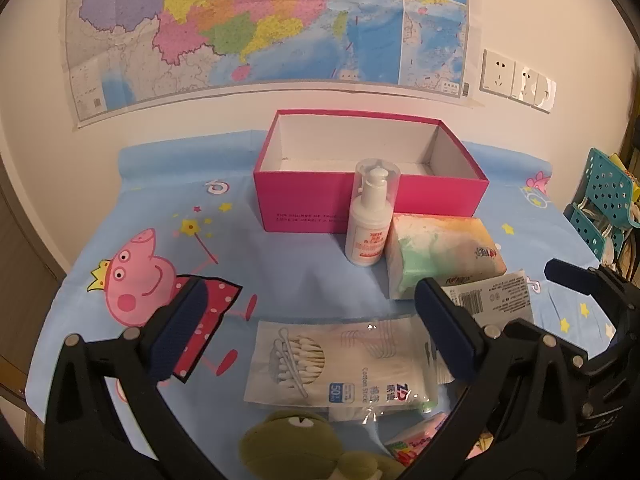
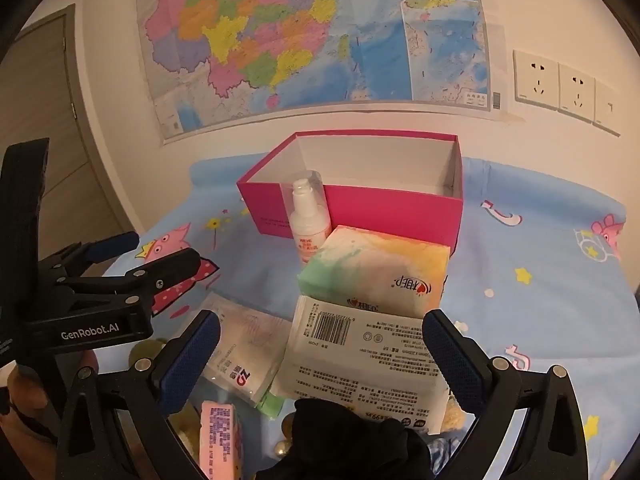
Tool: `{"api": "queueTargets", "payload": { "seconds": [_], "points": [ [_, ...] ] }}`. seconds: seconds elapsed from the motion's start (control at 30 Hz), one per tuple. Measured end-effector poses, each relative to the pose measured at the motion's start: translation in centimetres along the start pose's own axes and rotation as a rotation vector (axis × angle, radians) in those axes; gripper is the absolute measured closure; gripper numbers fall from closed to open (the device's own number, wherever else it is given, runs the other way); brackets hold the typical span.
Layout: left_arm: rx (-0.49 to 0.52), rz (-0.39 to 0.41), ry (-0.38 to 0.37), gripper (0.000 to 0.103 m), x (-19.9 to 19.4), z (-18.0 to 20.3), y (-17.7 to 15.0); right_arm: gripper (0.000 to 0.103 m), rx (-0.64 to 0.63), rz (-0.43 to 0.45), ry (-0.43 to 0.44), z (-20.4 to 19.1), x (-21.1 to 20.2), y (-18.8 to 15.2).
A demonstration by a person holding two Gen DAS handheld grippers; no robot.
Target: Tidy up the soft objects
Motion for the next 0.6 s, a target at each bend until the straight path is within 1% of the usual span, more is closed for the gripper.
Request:
{"api": "queueTargets", "payload": {
  "seconds": [0.6],
  "points": [
    [-0.004, -0.025, -0.007, 0.0, 0.79, -0.5, -0.5, 0.0, -0.018, -0.011, 0.023, -0.54, 0.35, -0.36]
  ]
}}
Point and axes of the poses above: each gripper's, at about its wrist camera, not at the fingertips, and x roughly the way its jaws point, z to its right, y to its top, the point moved 9 cm from there along x, roughly the way its jaws point, and after that the axes turned 9 degrees about -z, right-handed, at the moved point
